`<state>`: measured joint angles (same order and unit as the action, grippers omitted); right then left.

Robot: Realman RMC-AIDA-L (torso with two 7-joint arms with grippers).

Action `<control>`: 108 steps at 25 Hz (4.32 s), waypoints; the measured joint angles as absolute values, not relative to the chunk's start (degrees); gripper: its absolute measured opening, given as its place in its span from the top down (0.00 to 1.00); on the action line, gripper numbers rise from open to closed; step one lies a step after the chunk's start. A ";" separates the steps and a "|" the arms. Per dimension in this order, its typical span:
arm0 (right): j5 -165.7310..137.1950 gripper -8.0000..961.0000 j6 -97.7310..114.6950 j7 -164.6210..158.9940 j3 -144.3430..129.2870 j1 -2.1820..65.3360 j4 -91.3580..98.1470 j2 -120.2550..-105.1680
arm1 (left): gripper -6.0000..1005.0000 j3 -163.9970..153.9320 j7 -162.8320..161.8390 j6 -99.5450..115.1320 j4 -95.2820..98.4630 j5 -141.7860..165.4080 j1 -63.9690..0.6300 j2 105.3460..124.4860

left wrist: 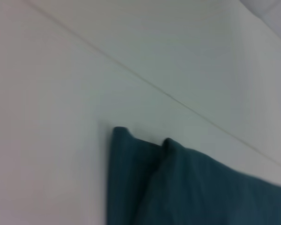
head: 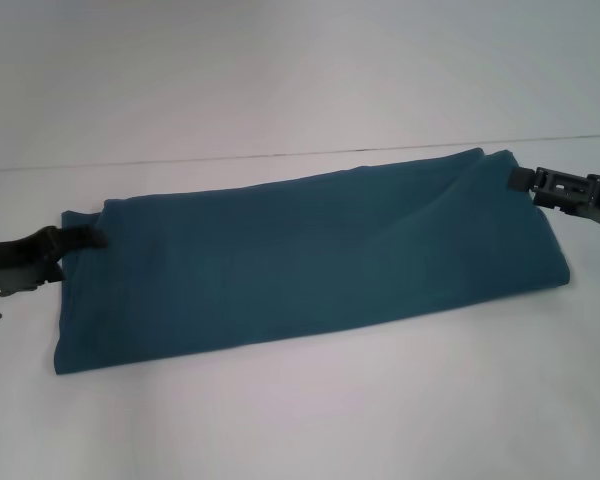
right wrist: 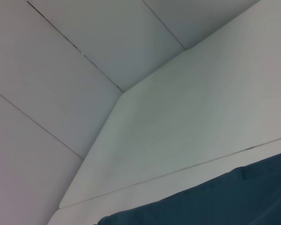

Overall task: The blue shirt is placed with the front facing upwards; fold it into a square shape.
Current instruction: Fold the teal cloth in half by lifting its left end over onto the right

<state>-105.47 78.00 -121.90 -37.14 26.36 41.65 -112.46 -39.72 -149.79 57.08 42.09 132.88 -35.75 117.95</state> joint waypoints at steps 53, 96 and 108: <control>-105.47 0.03 77.70 -121.86 -35.66 25.03 40.87 -112.06 | 0.12 -43.56 -140.61 53.51 39.90 144.10 -37.92 118.69; -105.47 0.03 78.13 -121.72 -34.19 23.90 40.08 -111.97 | 0.88 -44.89 -153.02 58.77 38.00 146.23 -44.12 117.98; -105.17 0.03 77.92 -122.02 -34.10 23.56 39.99 -111.98 | 0.91 -40.42 -157.20 57.35 39.82 154.26 -43.10 115.01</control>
